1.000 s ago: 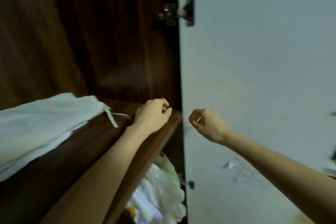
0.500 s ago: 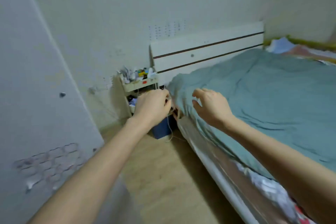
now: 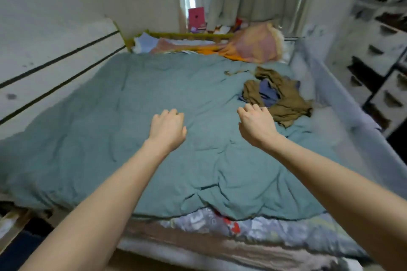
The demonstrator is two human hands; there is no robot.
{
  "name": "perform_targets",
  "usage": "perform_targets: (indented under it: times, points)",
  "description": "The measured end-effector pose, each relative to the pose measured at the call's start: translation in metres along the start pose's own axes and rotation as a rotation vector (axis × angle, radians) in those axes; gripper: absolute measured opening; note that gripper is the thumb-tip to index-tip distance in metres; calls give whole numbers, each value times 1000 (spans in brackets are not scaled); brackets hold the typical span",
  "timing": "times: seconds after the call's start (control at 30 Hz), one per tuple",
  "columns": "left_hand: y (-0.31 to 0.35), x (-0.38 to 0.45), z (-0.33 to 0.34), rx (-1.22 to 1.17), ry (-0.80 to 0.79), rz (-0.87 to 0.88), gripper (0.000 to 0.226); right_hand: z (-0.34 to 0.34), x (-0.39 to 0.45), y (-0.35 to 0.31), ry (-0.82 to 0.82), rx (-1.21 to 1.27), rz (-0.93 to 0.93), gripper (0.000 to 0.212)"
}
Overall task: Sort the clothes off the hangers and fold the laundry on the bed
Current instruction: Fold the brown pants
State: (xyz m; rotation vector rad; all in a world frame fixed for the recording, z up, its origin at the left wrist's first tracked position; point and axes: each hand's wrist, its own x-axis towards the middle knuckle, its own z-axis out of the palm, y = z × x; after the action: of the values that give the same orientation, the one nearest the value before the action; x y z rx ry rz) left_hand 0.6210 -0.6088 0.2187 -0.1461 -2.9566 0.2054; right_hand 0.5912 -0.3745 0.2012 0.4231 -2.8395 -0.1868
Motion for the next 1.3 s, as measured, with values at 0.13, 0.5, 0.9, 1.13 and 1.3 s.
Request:
perform_targets:
  times: [0.13, 0.5, 0.9, 1.13, 1.3]
  points:
    - [63, 74, 12, -25, 7, 213, 36, 10, -11, 72, -39, -62, 254, 26]
    - [204, 186, 73, -67, -137, 497, 33, 89, -11, 192, -231, -104, 534, 25]
    - [308, 340, 253, -109, -473, 238, 48, 315, 121, 322, -433, 23, 369, 33]
    - [363, 406, 384, -231, -592, 210, 68, 467, 153, 360, -569, 29, 413, 62]
    - [380, 430, 466, -227, -754, 203, 81, 542, 188, 386, -446, 145, 415, 58]
